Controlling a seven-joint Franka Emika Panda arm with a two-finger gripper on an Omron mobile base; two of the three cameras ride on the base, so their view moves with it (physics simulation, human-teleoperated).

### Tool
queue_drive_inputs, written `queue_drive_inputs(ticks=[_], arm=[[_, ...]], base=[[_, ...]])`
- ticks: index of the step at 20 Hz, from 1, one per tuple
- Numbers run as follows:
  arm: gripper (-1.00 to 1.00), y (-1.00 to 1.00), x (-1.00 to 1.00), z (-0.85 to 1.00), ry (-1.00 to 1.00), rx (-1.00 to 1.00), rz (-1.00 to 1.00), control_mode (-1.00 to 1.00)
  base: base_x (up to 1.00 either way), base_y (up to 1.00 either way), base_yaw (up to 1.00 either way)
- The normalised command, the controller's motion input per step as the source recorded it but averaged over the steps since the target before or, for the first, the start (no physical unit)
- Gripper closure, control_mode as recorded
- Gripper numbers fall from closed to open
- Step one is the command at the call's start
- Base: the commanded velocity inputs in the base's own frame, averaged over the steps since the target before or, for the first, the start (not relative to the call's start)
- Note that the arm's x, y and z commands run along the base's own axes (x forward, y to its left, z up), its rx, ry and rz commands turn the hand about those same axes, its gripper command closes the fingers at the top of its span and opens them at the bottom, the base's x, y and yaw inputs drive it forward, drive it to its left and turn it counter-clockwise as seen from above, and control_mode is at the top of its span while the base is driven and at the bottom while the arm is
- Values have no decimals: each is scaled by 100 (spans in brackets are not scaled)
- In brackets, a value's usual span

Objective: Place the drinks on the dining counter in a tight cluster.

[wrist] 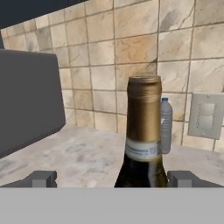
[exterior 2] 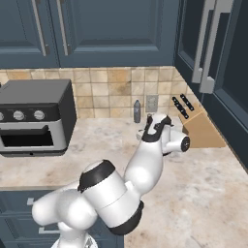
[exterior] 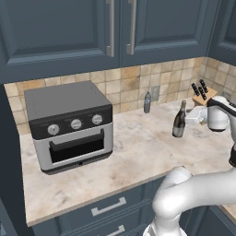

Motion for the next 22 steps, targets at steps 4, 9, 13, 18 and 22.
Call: queue_drive_inputs(ticks=[4, 9, 13, 18, 22], arm=[[-100, 0, 16, -9, 1, 0, 0, -100], [-100, -5, 15, -6, 2, 2, 0, -100], [-100, -4, 14, -9, 2, 2, 0, -100], [-100, -2, 8, -8, 0, 1, 0, -100], [-100, 0, 3, -5, 0, 0, 0, -100]], base=[[0, 0, 0], [0, 0, 0], [0, 0, 0], [0, 0, 0], [0, 0, 0]])
